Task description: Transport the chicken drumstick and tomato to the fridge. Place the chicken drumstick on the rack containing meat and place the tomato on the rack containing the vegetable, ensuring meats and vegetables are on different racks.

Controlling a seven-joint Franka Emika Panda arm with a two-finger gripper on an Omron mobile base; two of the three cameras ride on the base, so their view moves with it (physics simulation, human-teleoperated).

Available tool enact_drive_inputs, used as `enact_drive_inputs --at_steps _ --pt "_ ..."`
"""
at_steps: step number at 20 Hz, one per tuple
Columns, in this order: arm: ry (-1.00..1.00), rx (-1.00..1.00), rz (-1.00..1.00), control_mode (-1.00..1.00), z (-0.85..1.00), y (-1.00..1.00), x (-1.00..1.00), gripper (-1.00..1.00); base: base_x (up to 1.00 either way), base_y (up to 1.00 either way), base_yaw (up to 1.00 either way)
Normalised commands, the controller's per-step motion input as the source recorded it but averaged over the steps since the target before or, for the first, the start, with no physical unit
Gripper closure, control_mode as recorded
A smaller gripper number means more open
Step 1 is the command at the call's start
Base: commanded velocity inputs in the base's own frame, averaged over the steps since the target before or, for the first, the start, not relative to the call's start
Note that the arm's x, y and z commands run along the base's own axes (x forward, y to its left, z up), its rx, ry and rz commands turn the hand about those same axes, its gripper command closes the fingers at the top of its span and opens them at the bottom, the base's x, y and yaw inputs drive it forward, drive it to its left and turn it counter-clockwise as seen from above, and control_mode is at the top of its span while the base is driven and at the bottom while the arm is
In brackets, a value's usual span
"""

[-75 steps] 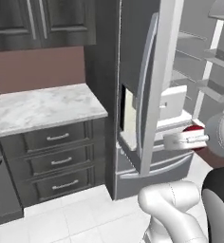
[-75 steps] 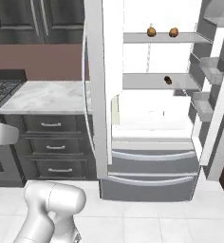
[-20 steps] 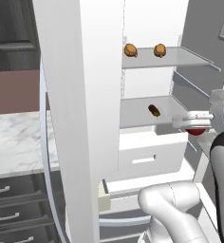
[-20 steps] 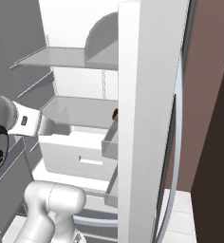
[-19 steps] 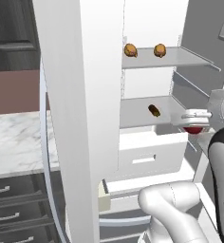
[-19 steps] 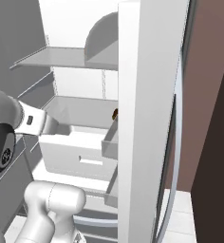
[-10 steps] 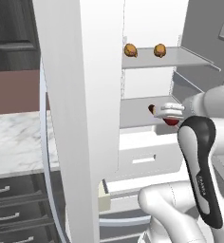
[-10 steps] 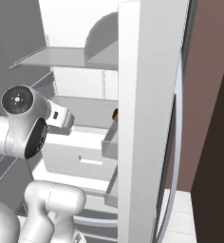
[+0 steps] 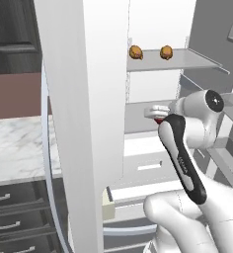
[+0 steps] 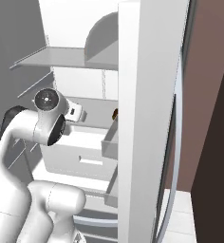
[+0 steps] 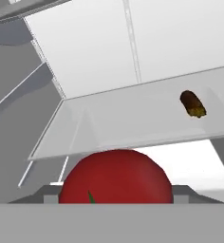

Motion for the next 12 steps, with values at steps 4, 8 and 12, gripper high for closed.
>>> enact_drive_inputs --at_steps 4,8,12 --pt "0.03 0.0 0.0 -1.0 -0.35 0.04 0.88 1.0 0.0 0.0 0.0" --pt "0.03 -0.02 -0.04 -1.0 -0.2 0.15 0.73 1.0 0.0 0.0 0.0" --pt "0.03 -0.04 -0.07 -1.0 -0.14 0.24 0.48 1.0 0.0 0.0 0.0"
